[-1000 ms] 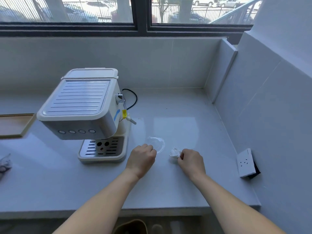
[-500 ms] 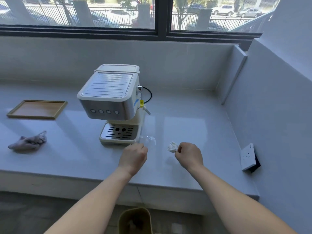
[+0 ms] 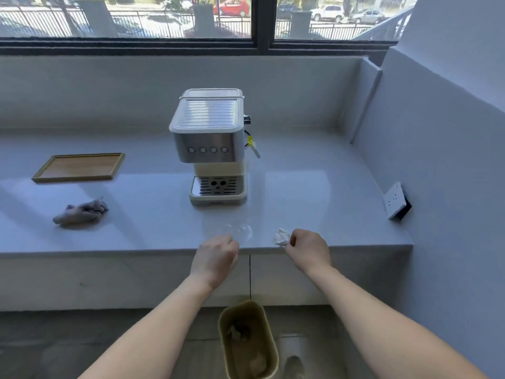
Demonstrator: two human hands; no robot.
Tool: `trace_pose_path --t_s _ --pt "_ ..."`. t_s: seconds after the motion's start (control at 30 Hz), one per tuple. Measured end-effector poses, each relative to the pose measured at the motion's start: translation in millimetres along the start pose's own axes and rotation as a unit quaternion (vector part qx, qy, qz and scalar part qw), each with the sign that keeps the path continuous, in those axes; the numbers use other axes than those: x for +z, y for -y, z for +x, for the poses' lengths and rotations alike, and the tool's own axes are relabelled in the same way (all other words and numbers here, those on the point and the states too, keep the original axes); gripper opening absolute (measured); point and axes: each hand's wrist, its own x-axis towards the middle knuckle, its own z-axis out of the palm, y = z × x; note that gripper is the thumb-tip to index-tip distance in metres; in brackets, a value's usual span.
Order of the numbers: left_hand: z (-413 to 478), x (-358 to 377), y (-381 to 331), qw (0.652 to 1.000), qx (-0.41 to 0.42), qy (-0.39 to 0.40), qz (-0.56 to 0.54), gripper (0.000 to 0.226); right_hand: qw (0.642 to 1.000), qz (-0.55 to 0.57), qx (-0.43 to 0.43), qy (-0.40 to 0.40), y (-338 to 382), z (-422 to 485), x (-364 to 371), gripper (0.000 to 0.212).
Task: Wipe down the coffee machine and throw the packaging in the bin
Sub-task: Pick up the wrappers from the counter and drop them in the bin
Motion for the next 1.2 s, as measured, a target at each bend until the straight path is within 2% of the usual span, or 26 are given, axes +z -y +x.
trace_pose_path --t_s 0.37,0.63,0.77,0.9,1.03,1.2 --pt "-76.7 10.7 -3.2 1.000 -0.019 0.011 -0.004 0.030 1.000 -0.003 -0.009 0.021 11.2 -55.3 38.1 0.013" --pt "-102.5 48.8 -26.7 0.998 -0.066 0.018 -0.005 0.032 0.993 0.015 -0.063 0.096 -11.6 -53.7 83.7 0.016" --pt "-121.6 91.0 -35.5 0.993 -0.107 0.043 -0.027 0.029 0.987 -0.005 -0.074 0.145 -32.9 -59.5 126.7 0.021" --pt "-140.2 148.9 -37.6 0.987 -0.124 0.086 -0.056 0.025 0.981 -0.030 -0.052 0.186 -53.9 -60.4 177.2 0.014" --pt "-157.2 227.7 -30.4 0.981 -0.117 0.140 -0.072 0.021 0.977 -0.045 -0.028 0.207 -78.3 -53.8 242.8 0.019" --pt "-176.7 320.5 -16.6 0.975 -0.057 0.206 -0.057 0.026 0.963 -0.086 -0.021 0.255 -111.2 -48.4 329.2 0.019"
